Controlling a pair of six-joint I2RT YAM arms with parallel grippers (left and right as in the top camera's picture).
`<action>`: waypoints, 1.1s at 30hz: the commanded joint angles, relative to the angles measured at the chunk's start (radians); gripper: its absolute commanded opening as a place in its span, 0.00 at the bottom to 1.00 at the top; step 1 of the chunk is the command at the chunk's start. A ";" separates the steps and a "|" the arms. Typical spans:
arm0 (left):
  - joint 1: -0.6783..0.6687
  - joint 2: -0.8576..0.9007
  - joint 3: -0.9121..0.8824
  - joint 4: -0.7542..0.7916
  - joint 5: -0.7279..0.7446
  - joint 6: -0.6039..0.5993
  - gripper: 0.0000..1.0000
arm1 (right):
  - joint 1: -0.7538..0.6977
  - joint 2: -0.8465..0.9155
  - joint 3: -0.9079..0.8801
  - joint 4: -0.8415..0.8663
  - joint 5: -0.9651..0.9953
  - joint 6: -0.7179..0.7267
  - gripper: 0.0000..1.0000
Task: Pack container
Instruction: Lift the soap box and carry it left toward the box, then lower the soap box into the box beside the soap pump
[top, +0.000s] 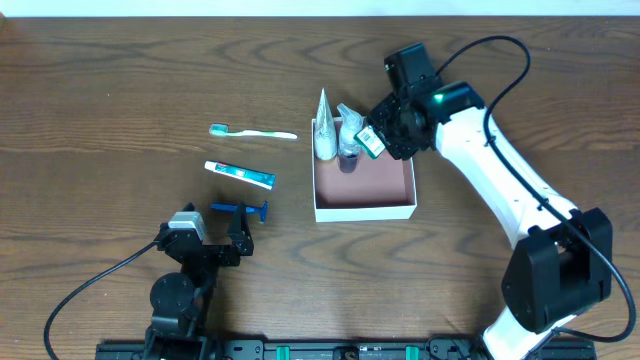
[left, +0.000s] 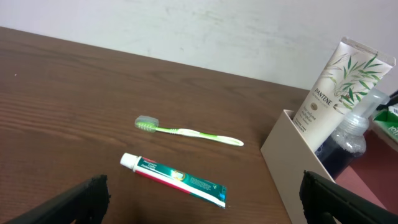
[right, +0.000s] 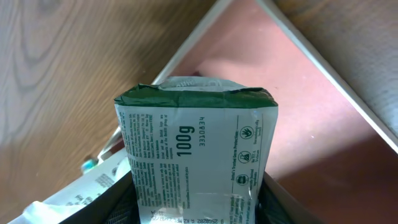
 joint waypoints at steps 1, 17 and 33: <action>-0.002 0.000 -0.019 -0.035 -0.026 0.013 0.98 | 0.011 -0.035 0.024 -0.017 0.102 0.084 0.30; -0.002 0.000 -0.019 -0.035 -0.026 0.013 0.98 | 0.017 -0.018 0.024 -0.027 0.206 0.214 0.32; -0.002 0.000 -0.019 -0.035 -0.026 0.013 0.98 | 0.051 0.009 0.024 0.043 0.218 0.267 0.34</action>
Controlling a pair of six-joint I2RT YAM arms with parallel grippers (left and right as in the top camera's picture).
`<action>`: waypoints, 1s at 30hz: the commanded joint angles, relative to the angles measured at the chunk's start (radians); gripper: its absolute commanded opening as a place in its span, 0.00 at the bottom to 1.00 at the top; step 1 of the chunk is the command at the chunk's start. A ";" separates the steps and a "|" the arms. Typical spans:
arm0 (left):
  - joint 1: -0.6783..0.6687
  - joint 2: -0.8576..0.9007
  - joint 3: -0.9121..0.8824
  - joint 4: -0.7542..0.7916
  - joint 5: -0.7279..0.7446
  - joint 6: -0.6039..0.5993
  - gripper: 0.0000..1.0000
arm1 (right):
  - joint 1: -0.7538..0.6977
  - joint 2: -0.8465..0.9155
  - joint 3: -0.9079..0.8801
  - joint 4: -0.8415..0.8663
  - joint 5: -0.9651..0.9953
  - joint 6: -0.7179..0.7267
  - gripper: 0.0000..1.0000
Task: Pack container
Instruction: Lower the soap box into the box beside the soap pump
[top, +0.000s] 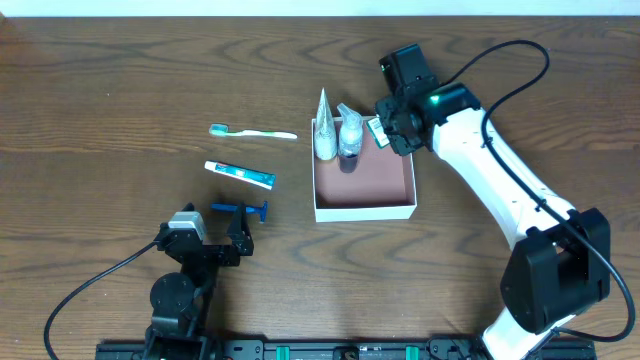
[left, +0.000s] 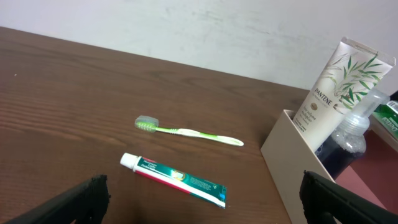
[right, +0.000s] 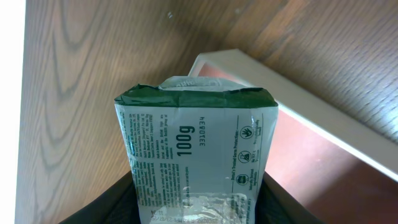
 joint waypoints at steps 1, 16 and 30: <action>-0.002 0.000 -0.019 -0.035 -0.026 0.013 0.98 | 0.035 0.014 0.023 0.015 0.025 0.035 0.34; -0.002 0.000 -0.019 -0.035 -0.026 0.013 0.98 | 0.047 0.035 0.023 0.011 0.042 0.052 0.43; -0.002 0.000 -0.019 -0.035 -0.026 0.013 0.98 | 0.044 0.035 0.023 0.018 0.050 0.031 0.67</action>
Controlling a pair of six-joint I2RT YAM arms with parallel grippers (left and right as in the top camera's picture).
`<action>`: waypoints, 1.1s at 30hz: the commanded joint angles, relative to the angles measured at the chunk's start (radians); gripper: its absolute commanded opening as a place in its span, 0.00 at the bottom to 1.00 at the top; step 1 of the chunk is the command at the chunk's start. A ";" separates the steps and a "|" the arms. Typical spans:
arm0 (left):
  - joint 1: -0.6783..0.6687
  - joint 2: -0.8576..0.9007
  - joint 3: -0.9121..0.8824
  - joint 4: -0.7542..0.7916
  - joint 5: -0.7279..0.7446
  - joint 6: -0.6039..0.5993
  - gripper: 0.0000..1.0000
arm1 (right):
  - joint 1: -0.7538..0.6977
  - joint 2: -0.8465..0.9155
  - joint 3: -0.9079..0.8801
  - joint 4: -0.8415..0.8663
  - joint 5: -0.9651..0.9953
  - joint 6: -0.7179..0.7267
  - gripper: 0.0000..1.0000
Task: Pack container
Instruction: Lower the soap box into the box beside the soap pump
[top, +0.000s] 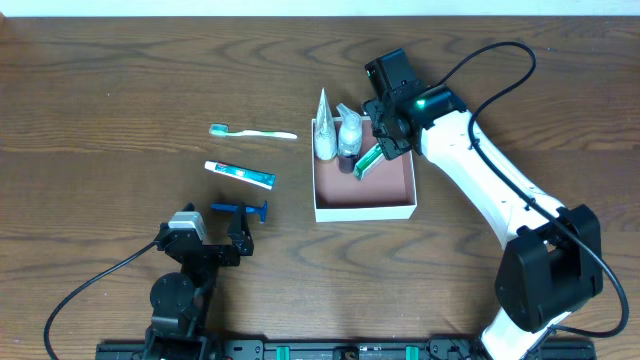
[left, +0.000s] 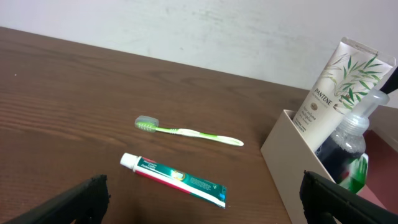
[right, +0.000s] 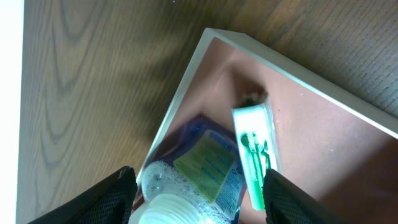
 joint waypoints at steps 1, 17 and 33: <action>-0.002 0.000 -0.019 -0.035 -0.026 0.013 0.98 | 0.004 0.017 0.019 0.006 0.028 -0.026 0.67; -0.002 0.000 -0.019 -0.035 -0.026 0.013 0.98 | 0.034 -0.004 0.019 -0.103 -0.177 -0.769 0.63; -0.002 0.000 -0.019 -0.035 -0.026 0.013 0.98 | 0.082 -0.002 -0.005 -0.167 -0.061 -1.027 0.64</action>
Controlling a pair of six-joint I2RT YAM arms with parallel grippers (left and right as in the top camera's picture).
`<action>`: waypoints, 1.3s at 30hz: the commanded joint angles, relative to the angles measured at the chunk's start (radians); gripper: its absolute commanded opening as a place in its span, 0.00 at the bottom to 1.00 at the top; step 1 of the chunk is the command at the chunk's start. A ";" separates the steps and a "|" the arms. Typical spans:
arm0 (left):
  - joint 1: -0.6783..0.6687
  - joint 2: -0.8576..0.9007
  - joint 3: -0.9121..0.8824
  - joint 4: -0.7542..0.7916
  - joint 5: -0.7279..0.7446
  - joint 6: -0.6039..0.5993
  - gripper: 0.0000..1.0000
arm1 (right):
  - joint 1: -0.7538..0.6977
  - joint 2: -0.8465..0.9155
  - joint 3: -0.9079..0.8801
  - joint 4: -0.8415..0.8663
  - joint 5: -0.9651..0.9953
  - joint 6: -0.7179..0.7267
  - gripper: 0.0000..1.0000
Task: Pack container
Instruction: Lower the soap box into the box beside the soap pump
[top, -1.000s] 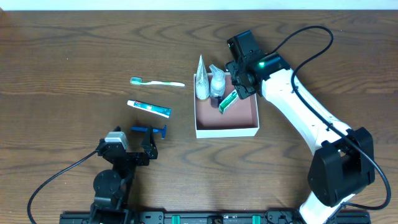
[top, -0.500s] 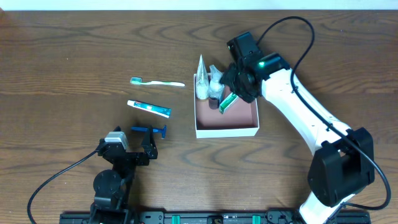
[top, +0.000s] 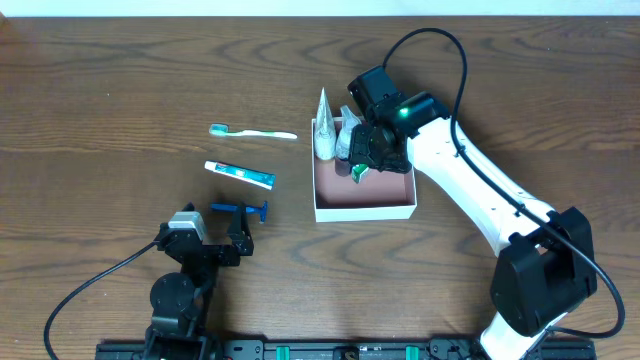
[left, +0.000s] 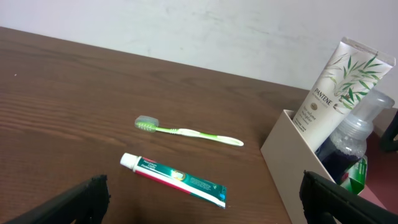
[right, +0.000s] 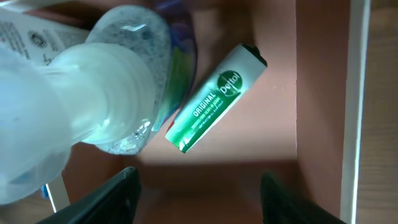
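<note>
The white box with a reddish floor holds a white Pantene tube, a clear pump bottle and a green soap pack. The soap lies on the floor beside the bottle. My right gripper hangs open and empty over the box, just above the soap. A green toothbrush, a toothpaste tube and a blue razor lie on the table left of the box. My left gripper stays open near the table's front edge, behind the toothpaste.
The box's white walls stand around the right gripper. The tube and bottle rise well above the box's left wall. Dark wooden table extends on all sides.
My right gripper has turned and shifted left and forward over the box. The soap pack, then leaning by the bottle, now lies flat beside it. The left arm has not moved.
My right gripper was shut on the soap pack above the box's back right. It still held it at the back edge a second later. Then it was open with the soap down inside the box, and now it hovers empty over it.
</note>
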 joint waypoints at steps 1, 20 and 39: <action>-0.002 0.000 -0.019 -0.035 -0.026 0.013 0.98 | 0.013 -0.002 -0.023 0.035 0.026 -0.154 0.65; -0.002 0.000 -0.019 -0.035 -0.026 0.013 0.98 | 0.015 0.000 -0.309 0.388 0.028 -0.430 0.67; -0.002 0.000 -0.019 -0.035 -0.026 0.013 0.98 | 0.012 -0.006 -0.309 0.325 -0.063 -0.554 0.61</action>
